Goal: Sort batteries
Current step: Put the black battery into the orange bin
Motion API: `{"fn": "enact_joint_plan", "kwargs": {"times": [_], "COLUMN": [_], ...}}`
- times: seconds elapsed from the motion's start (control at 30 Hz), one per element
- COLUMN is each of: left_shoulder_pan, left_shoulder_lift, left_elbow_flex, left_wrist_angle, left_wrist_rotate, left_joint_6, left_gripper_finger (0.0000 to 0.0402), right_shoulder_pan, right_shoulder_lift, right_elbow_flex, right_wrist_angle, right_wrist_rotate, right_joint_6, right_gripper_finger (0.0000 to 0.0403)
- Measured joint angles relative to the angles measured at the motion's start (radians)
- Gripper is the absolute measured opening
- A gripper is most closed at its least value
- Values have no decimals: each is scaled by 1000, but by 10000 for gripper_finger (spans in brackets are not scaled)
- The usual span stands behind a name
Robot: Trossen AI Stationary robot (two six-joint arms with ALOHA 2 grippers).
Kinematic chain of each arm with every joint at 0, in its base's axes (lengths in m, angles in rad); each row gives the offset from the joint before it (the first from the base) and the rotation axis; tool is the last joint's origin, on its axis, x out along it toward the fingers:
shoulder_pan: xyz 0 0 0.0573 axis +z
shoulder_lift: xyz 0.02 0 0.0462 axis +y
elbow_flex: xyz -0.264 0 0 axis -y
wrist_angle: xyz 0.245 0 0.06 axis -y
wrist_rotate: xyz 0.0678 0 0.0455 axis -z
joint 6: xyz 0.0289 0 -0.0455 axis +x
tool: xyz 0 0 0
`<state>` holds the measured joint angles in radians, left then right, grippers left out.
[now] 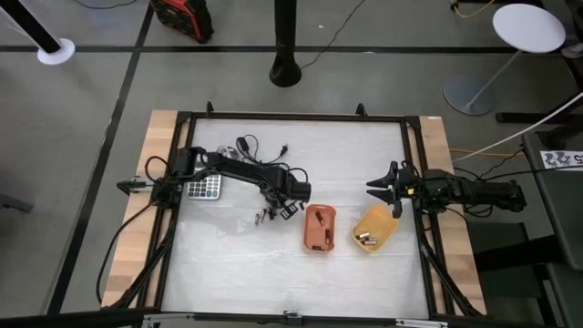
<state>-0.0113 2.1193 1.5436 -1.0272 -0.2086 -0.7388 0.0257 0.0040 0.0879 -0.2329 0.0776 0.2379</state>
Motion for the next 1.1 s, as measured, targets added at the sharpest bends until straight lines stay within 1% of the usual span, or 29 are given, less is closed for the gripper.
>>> {"fn": "enact_joint_plan", "kwargs": {"times": [0.1,0.17,0.37,0.57,0.67,0.87,1.0,1.1], "left_shoulder_pan": [2,5,5,7,6,12,28,40], "left_shoulder_lift": [-1,-3,-3,-3,-3,0,2,2], "left_elbow_flex": [2,3,3,3,2,1,0,0], "left_wrist_angle": [30,41,42,43,44,52,55,54], "left_wrist_rotate": [-1,0,3,42,37,45,57,60], "left_joint_6": [20,37,42,61,86,219,255,292], "left_gripper_finger": [12,4,1,2,11,41,66,78], "right_shoulder_pan": [0,0,0,0,0,0,0,0], "right_shoulder_lift": [0,0,0,0,0,0,0,0], "right_elbow_flex": [0,0,0,0,0,0,0,0], "right_wrist_angle": [0,0,0,0,0,0,0,0], "right_wrist_rotate": [0,0,0,0,0,0,0,0], "right_joint_6": [0,0,0,0,0,0,0,0], "right_gripper_finger": [122,122,122,122,122,122,122,122]}}
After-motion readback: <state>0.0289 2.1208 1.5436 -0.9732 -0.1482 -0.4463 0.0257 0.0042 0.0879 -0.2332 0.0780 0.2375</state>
